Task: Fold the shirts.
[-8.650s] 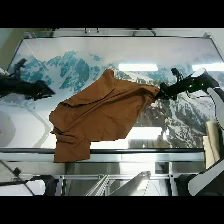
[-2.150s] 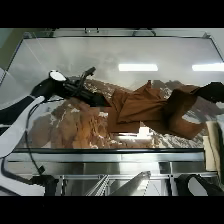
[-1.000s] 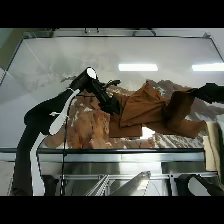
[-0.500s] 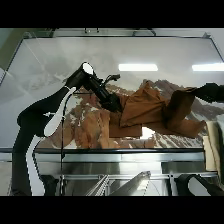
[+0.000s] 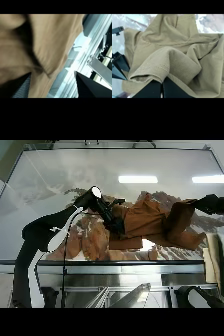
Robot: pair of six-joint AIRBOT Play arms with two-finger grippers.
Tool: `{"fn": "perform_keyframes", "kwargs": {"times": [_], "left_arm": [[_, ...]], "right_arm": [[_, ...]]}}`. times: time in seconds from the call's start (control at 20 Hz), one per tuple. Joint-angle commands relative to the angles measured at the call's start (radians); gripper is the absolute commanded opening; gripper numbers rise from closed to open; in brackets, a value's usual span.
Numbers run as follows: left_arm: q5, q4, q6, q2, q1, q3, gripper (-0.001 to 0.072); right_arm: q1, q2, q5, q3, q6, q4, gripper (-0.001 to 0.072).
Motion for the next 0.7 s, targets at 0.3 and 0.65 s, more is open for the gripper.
{"fn": "perform_keyframes", "kwargs": {"times": [0.3, 0.65], "left_arm": [[0.042, -0.09, 0.028, 0.0, -0.032, -0.011, 0.0392], [0.017, -0.081, 0.055, 0.05, -0.014, -0.011, -0.0008]], "right_arm": [[0.0, 0.0, 0.0, 0.0, 0.0, 0.0, 0.0017], [-0.004, 0.007, 0.003, 0.0, 0.0, 0.006, 0.0017]]}}
